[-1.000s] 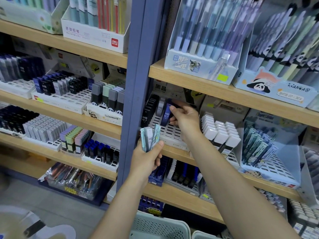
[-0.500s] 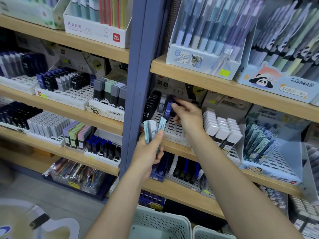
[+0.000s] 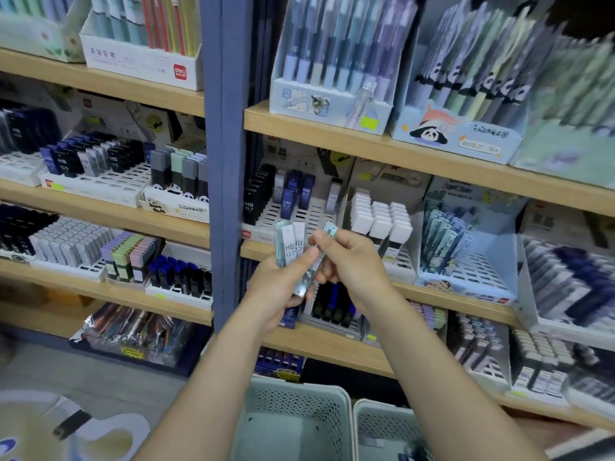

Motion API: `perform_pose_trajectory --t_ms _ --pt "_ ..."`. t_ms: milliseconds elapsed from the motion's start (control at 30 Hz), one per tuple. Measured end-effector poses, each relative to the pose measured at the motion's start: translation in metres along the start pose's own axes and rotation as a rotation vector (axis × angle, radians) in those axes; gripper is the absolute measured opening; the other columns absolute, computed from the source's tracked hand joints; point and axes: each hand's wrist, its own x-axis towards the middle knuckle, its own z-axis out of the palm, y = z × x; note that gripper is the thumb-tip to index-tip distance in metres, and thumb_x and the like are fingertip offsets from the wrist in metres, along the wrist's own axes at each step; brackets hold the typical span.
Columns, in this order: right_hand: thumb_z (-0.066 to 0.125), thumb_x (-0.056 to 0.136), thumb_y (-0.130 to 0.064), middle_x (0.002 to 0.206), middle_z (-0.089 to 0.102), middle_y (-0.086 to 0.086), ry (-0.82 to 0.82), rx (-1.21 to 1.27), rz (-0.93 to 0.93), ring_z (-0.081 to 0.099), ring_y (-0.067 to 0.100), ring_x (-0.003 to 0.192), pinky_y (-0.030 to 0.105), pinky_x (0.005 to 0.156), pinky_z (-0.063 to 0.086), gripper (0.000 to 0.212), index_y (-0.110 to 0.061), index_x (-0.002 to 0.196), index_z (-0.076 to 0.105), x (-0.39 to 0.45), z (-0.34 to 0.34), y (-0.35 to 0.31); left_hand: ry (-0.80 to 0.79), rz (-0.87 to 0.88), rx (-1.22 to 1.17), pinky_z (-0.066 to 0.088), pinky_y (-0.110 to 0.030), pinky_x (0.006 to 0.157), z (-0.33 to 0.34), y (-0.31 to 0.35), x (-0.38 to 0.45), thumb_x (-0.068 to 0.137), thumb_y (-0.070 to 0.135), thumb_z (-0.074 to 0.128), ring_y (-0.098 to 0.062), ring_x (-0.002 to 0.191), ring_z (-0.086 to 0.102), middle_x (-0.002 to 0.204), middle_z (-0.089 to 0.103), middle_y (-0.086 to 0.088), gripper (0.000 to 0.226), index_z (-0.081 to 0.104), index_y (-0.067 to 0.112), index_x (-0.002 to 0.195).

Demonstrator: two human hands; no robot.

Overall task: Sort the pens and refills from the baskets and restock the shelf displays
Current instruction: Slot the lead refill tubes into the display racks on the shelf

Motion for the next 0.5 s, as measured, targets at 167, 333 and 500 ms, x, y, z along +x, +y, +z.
perform_pose_trajectory --t_ms 167,333,500 --pt "0.060 0.099 -0.029 0.052 0.054 0.005 0.132 0.106 0.003 0.049 0.014 0.047 0.025 0.049 0.040 0.031 0.001 0.101 0.067 -0.029 -0.066 -0.002 -0.117 -0.021 0.118 0.028 -0.016 0.039 0.046 -0.011 -0.021 0.099 0.024 0.062 -0.015 0.045 0.046 0.076 0.072 -0.007 0.011 0.069 0.016 0.102" --pt "0.065 0.096 -0.015 0.073 0.067 0.021 0.046 0.076 0.015 0.061 0.025 0.063 0.038 0.069 0.051 0.022 -0.002 0.079 0.064 -0.061 -0.131 0.018 -0.056 0.007 0.209 0.036 -0.018 0.042 0.115 -0.026 -0.026 0.098 0.024 0.064 -0.014 0.043 0.043 0.073 0.073 -0.004 0.010 0.070 0.016 0.094" --pt "0.063 0.098 -0.016 0.072 0.070 0.015 0.222 0.131 0.011 0.068 0.026 0.070 0.035 0.069 0.055 0.025 -0.006 0.075 0.059 -0.079 -0.191 0.028 -0.067 -0.044 0.324 0.039 -0.024 0.049 0.161 -0.033 -0.021 0.098 0.037 0.063 -0.013 0.044 0.047 0.071 0.073 0.000 0.025 0.068 0.013 0.099"
